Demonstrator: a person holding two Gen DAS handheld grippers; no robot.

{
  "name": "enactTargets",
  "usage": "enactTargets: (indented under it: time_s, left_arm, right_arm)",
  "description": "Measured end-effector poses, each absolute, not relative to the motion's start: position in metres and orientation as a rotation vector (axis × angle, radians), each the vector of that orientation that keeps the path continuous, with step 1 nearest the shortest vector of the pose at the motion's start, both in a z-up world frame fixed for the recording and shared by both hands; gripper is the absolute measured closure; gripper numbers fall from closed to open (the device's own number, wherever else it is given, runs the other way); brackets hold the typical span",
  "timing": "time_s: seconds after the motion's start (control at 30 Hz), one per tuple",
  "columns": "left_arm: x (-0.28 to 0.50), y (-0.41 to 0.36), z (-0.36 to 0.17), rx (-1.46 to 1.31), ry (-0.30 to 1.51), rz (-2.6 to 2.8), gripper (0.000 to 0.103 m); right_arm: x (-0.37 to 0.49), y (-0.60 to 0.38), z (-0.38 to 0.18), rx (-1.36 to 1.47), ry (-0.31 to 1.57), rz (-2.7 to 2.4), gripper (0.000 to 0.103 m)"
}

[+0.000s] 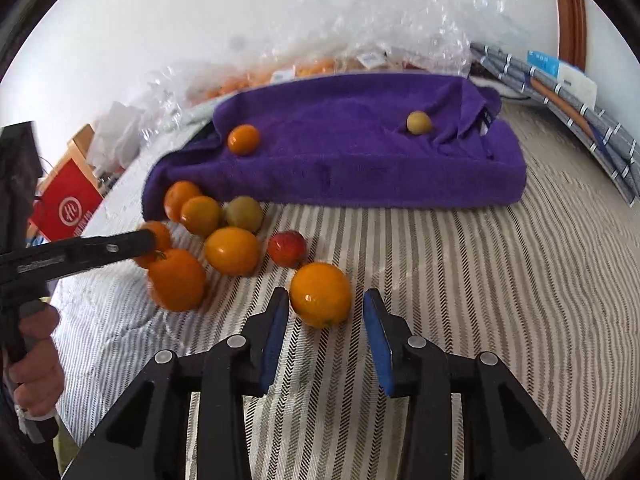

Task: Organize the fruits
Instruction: 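Grasp a large orange with the right tool while the left tool grasps a tangerine, then lift and carry both oranges over the purple towel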

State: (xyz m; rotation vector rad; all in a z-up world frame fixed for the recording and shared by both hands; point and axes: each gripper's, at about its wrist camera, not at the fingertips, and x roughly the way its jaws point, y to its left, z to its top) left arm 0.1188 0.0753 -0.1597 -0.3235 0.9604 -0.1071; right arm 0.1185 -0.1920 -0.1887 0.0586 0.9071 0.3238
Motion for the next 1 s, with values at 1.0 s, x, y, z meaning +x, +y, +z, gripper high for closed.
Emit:
enactTargets:
  time_s: [1.0]
  left_arm:
    - [0.092, 0.105, -0.177, -0.362, 0.8, -0.065, 0.063]
  right_arm:
    - [0.104, -0.219, -0.184, 0.027, 0.837, 0.219, 0.071]
